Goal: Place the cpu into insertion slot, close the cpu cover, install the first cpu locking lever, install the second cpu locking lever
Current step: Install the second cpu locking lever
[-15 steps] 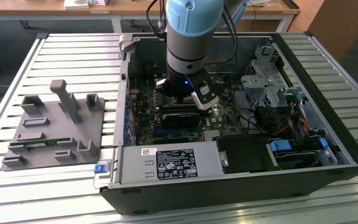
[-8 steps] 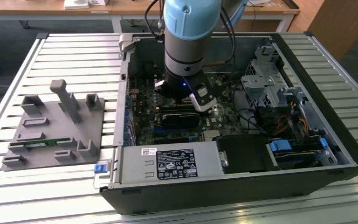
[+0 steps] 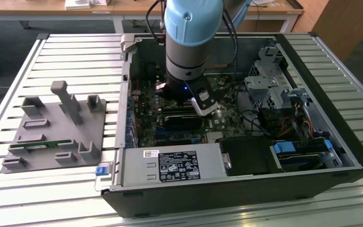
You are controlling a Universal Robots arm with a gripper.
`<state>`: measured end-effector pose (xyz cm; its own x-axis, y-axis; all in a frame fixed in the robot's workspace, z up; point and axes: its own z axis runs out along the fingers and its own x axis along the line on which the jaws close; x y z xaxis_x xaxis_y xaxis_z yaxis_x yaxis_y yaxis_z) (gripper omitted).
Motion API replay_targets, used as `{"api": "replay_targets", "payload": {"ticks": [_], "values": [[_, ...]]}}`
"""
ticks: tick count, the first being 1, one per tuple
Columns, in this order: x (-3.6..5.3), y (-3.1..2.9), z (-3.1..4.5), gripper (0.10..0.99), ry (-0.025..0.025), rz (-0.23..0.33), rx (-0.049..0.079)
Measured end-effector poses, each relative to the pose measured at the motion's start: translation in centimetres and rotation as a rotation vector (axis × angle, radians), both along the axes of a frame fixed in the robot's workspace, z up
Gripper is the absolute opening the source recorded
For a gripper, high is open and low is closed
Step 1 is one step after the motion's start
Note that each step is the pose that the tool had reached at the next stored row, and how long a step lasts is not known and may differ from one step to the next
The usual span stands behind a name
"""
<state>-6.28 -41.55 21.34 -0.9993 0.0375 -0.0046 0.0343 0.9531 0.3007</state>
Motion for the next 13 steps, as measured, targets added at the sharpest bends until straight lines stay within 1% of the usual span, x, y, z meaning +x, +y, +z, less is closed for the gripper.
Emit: {"api": "replay_targets", "payload": {"ticks": [4, 13], "values": [[-0.31, -0.04, -0.22, 0.106, 0.0, -0.001, 0.011], [-0.65, -0.04, -0.94, 0.106, 0.0, -0.004, 0.024]]}}
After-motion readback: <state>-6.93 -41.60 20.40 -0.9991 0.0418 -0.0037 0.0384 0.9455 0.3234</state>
